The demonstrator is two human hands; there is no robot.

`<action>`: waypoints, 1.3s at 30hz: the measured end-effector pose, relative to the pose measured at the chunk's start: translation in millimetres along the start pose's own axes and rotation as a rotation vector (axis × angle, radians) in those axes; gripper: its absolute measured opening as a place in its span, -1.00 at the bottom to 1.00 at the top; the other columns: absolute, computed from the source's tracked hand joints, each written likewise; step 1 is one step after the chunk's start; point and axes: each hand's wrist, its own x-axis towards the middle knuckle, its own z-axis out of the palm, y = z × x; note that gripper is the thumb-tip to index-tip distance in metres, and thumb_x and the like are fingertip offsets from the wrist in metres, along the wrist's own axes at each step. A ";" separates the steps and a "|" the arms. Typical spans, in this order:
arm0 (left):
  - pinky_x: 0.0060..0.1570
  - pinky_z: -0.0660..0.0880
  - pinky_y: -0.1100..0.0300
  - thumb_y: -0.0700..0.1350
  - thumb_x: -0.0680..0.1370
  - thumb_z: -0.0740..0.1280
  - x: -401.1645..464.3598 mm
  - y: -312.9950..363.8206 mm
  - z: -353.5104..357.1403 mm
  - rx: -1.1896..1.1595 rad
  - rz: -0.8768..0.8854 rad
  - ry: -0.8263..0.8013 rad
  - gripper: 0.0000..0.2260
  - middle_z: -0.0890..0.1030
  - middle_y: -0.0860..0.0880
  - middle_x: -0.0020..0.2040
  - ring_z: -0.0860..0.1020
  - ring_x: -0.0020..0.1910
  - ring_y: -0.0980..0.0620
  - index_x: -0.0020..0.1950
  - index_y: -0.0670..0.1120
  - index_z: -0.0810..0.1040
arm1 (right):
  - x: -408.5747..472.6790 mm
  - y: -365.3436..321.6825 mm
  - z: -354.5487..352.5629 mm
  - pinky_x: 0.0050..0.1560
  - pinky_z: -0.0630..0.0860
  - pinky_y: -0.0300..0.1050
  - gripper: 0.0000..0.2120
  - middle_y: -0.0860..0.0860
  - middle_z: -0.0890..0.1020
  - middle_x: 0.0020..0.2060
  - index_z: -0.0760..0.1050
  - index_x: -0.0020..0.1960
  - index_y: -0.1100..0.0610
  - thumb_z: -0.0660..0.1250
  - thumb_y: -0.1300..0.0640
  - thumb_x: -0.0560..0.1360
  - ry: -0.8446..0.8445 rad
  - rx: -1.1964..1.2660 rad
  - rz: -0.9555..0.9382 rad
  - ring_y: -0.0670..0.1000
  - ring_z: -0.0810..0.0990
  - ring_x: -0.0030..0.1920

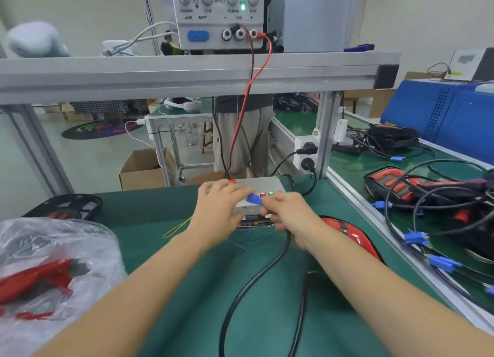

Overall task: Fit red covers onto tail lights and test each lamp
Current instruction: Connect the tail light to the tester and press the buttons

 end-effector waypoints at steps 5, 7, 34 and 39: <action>0.20 0.13 0.09 -0.01 0.52 0.37 12.3 5.4 -6.7 0.107 0.176 0.180 -0.73 0.61 0.00 -0.07 0.54 0.01 -0.07 0.22 0.04 0.58 | 1.2 -2.0 -7.1 -0.57 0.19 -0.35 -0.78 -0.04 0.40 -0.41 0.49 -0.21 0.12 0.23 0.20 0.61 -0.032 -0.010 -0.113 -0.19 0.22 -0.60; 0.08 0.21 0.07 -0.06 0.47 0.39 9.8 5.6 -4.6 0.178 0.266 0.256 -0.83 0.57 -0.04 -0.28 0.56 -0.21 -0.10 0.04 0.00 0.67 | -0.8 4.0 -5.8 -0.57 0.18 -0.35 -0.85 -0.13 0.39 -0.50 0.54 -0.16 0.11 0.30 0.15 0.58 -0.059 -0.039 -0.148 -0.19 0.23 -0.59; -0.15 0.47 0.17 0.35 0.32 0.40 -52.4 -8.5 -2.5 0.144 0.093 -0.137 -0.53 0.62 0.09 -0.05 0.60 -0.10 -0.02 -0.02 0.00 0.60 | -20.1 34.8 -36.4 -0.27 0.38 -0.19 -0.92 -0.06 0.52 -0.37 0.47 -0.10 0.03 0.33 0.18 0.55 0.231 -0.446 -0.491 -0.07 0.42 -0.37; -0.49 0.32 0.24 0.35 0.33 0.20 -57.7 24.1 -20.9 0.025 0.018 0.020 -0.54 0.44 0.04 -0.51 0.44 -0.50 0.03 -0.48 -0.03 0.33 | -20.2 31.3 -31.8 -0.25 0.34 -0.06 -0.94 -0.05 0.55 -0.33 0.48 0.00 0.10 0.31 0.11 0.56 0.300 -0.686 -0.555 0.00 0.41 -0.35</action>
